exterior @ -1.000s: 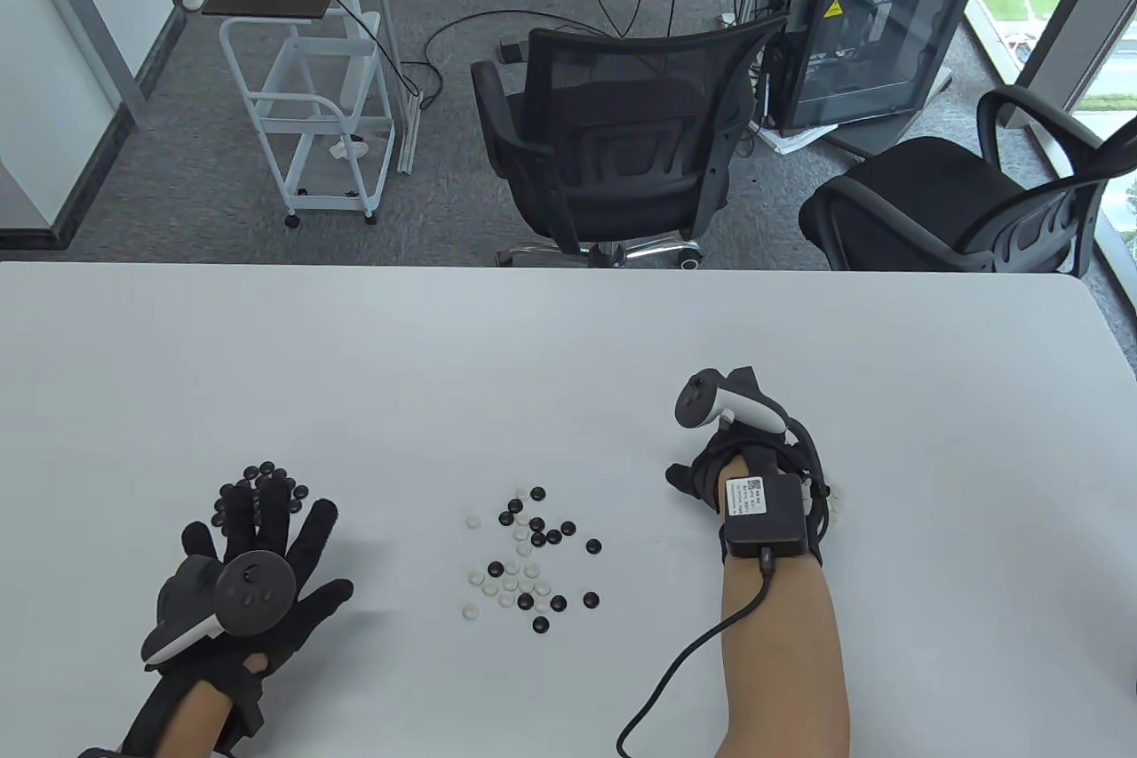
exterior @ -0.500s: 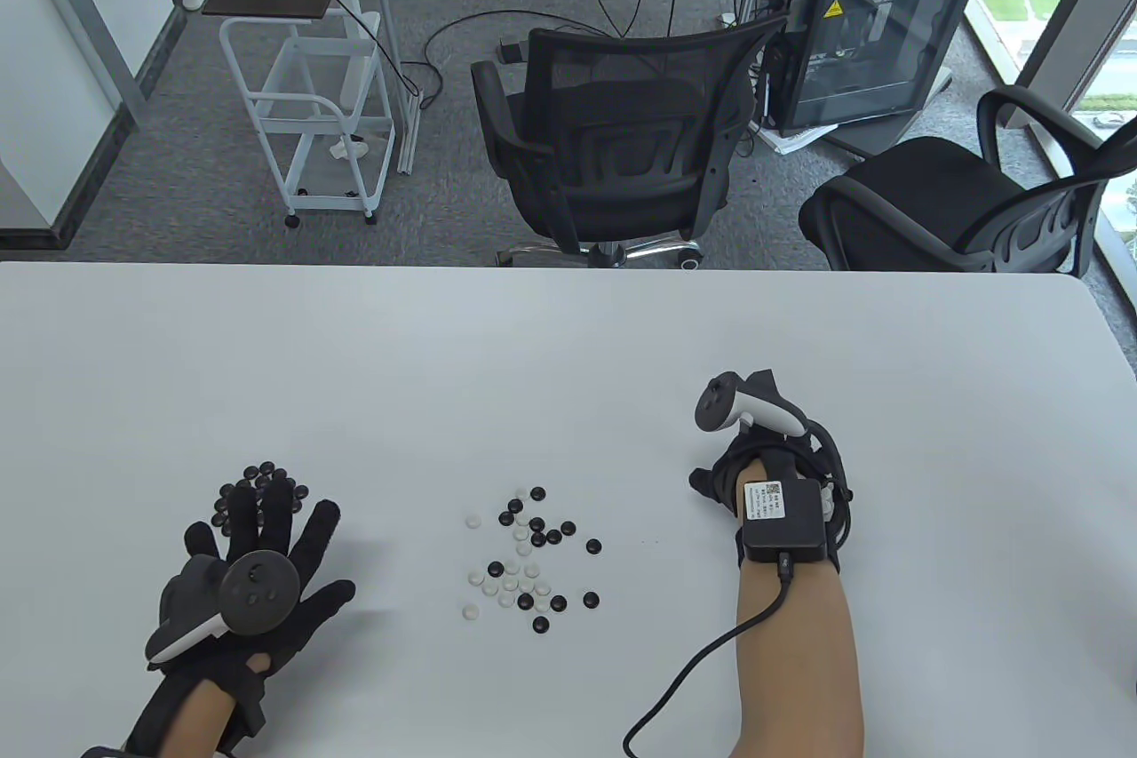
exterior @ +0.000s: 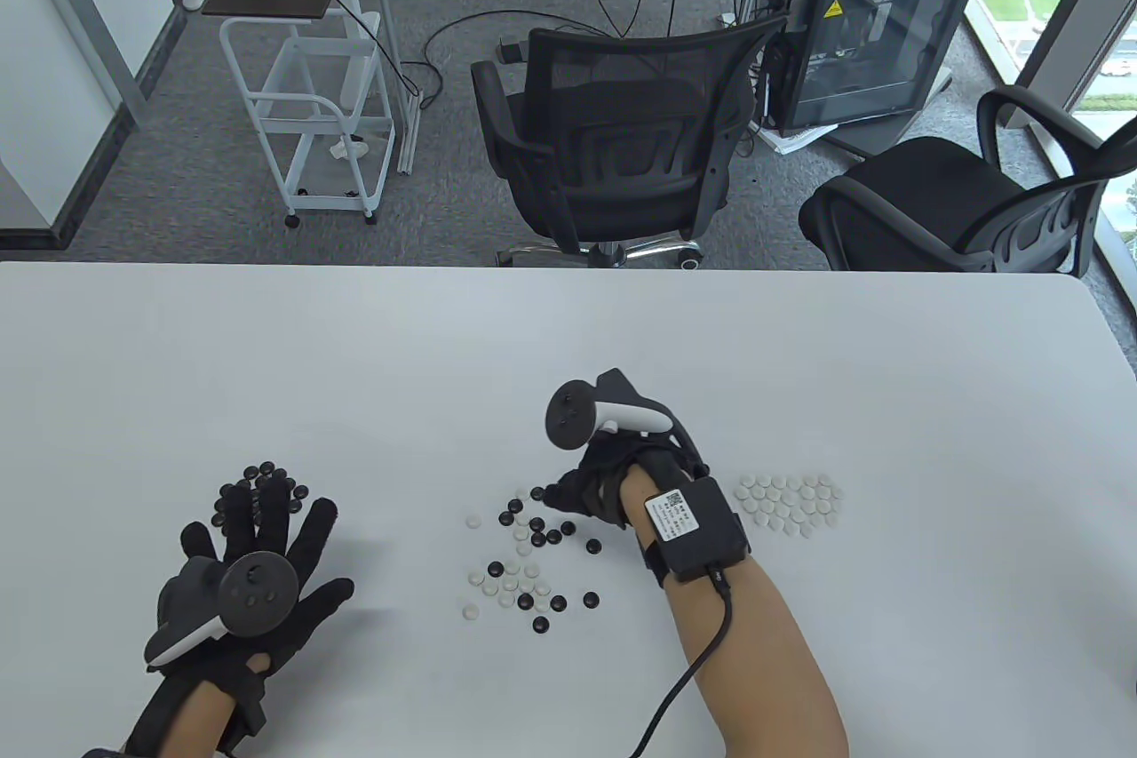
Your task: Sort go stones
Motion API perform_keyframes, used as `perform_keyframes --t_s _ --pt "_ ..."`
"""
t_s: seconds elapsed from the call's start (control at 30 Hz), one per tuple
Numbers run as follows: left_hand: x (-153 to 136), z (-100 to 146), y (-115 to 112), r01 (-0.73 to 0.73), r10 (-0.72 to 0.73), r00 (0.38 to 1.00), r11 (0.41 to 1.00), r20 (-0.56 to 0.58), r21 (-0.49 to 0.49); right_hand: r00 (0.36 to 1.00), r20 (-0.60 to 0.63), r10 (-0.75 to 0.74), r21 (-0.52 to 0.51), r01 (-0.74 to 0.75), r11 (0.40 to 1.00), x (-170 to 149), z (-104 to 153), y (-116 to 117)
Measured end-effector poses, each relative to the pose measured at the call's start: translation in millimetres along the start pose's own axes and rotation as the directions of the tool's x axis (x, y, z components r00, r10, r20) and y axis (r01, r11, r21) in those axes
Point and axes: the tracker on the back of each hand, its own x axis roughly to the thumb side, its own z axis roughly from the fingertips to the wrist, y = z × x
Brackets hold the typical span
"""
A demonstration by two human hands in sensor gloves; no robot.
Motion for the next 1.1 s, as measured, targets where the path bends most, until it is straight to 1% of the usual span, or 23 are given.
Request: perform_keyframes --t_s 0.07,0.23,0.4,0.47,0.53,0.57,0.6,0.73,0.8,0.87,1.0,1.1 --pt "0 0 0 -0.001 0.001 1.0 1.0 0.001 0.005 0.998 0.062 0.029 0.005 -0.029 1.0 21 -11 3" --pt "0 0 0 0.009 -0.009 1.0 1.0 -0.019 0.01 0.988 0.133 0.072 0.032 -0.077 0.997 55 -37 13" --pt "0 1 1 0.003 -0.003 1.0 1.0 -0.018 0.014 0.987 0.127 0.096 0.08 -0.107 0.991 66 -60 21" --pt "-1 1 1 -0.001 0.001 1.0 1.0 -0.019 0.014 0.989 0.079 0.127 0.082 -0.133 0.988 64 -68 21" --pt "-1 1 1 -0.003 0.003 1.0 1.0 -0.02 0.013 0.993 0.062 0.1 0.071 -0.104 0.992 57 -72 15" --pt "-1 1 1 -0.004 0.004 1.0 1.0 -0.021 0.011 0.998 0.033 0.053 0.058 -0.055 0.997 50 -74 10" --pt "-1 2 1 -0.004 0.005 1.0 1.0 -0.021 0.011 0.999 -0.008 0.039 0.052 -0.038 0.998 41 -74 6" --pt "-1 2 1 -0.005 0.006 1.0 1.0 -0.02 0.01 0.986 -0.167 0.023 0.022 -0.019 1.0 -3 -65 -8" --pt "-1 2 2 -0.006 0.007 1.0 1.0 -0.017 0.012 0.968 -0.25 -0.026 0.005 0.028 1.0 -32 -53 -12" --pt "-2 2 2 -0.01 0.01 1.0 1.0 -0.016 0.015 0.935 -0.346 -0.081 -0.01 0.083 0.997 -67 -37 -12" --pt "-3 2 2 -0.019 0.019 1.0 1.0 -0.016 0.011 0.87 -0.48 -0.111 -0.02 0.116 0.993 -119 -4 -9" --pt "-3 2 2 -0.02 0.02 1.0 1.0 -0.018 0.005 0.833 -0.52 -0.191 -0.068 0.183 0.981 -147 15 -1"
